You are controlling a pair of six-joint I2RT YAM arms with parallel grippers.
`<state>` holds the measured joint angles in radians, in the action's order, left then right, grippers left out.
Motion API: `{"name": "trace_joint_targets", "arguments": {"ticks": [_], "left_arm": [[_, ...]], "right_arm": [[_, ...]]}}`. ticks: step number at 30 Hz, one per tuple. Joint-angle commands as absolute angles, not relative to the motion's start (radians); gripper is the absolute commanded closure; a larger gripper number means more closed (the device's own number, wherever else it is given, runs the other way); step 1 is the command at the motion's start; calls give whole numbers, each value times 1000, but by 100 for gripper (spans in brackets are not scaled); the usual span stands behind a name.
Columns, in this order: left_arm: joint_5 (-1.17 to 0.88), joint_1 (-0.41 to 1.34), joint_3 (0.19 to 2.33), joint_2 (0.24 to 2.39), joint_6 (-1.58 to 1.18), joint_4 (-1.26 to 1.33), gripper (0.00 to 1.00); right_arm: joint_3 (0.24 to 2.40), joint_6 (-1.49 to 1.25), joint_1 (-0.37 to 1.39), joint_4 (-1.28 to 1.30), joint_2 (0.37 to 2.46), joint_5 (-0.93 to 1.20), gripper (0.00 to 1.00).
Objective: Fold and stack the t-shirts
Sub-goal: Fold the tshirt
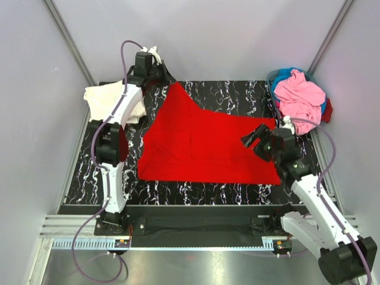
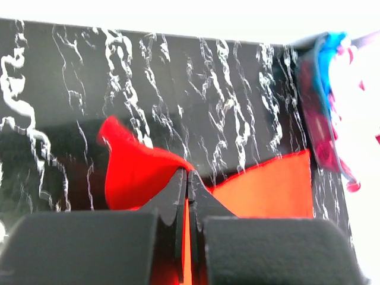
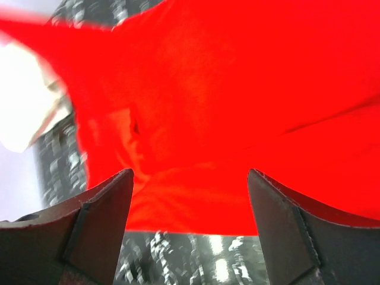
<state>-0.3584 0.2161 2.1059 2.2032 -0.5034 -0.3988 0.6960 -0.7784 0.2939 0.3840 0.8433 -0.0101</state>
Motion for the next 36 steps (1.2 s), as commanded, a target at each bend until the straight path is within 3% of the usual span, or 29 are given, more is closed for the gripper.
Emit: {"name": "trace_joint_targets", "arguments": {"ticks": [1,6,10,14,25,36], "left_arm": [[-365,238,1875,2019,-401,-446,100],[-287,273,1529,1793,-377,-423,100],[-242,311,1327,1678,-383,-382,100],[-189,363,1131,1562,-402,-325,100],[-100,368,913,1482,-442,-227,100],[-123,246,790,1499,-502,-123,100]], "right_arm": [[854,-715,299,564,921,-228,15],[1072,-658,231,698,1158,-370,17],[1283,-618,59,750,1436,-265,23],[1442,-565,21,784,1655,-255,25],[1903,-540,6,913,2188,-319,28],[2034,-546,-32,948,2368,-336,31]]}}
